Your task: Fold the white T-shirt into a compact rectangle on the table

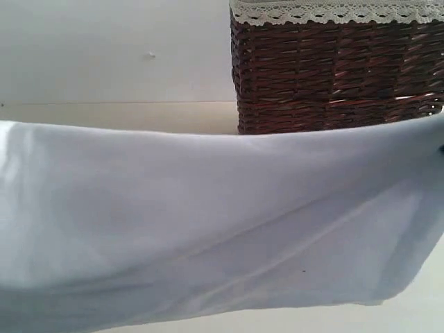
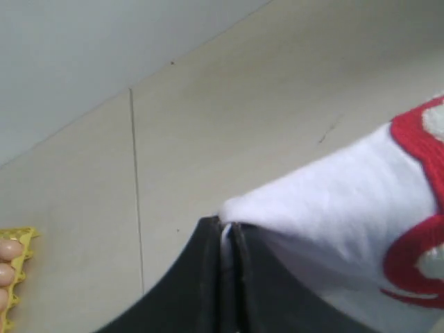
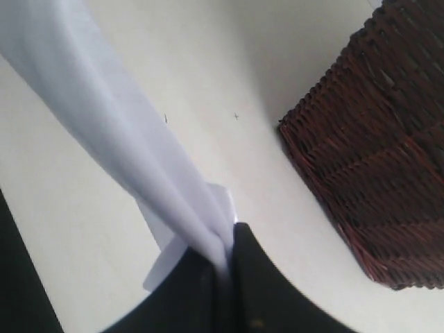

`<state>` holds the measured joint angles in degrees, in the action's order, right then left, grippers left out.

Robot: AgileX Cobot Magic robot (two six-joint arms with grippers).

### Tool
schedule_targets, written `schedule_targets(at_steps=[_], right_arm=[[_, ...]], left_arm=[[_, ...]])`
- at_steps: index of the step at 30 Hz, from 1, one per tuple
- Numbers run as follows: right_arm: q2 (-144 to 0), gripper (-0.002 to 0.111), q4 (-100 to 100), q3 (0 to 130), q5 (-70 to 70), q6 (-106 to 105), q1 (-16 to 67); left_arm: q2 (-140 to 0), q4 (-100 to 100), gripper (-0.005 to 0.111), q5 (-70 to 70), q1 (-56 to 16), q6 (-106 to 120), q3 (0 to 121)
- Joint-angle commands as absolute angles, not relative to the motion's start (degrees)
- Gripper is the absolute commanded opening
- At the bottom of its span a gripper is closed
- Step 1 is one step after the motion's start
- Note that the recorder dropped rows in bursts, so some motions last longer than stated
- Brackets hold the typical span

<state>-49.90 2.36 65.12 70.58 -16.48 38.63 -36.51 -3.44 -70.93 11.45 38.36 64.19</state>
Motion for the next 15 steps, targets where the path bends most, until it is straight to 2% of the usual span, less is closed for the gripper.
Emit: schedule_targets(at_steps=[1,5,11,15], right_arm=[[-56.17,0.0,6.1,63.05,69.96,-10.45,38.66],[-64.71,0.0,18.31,60.51,69.96,-4.36,38.66],[-76.3,0.0,35.41,60.4,69.31,3.15,38.55],[-82.33,0.0,39.4,60.4,59.87,5.63,38.55]], left_arm=[[-41.64,-4.55,0.0,-69.96,11.25,38.24,58.16],[-47.46,0.88,0.0,-67.89,11.25,38.64,50.78],[-56.99,8.15,0.0,-44.85,11.25,38.75,42.77],[-63.74,8.83,0.0,-30.5,11.36,38.75,40.62]])
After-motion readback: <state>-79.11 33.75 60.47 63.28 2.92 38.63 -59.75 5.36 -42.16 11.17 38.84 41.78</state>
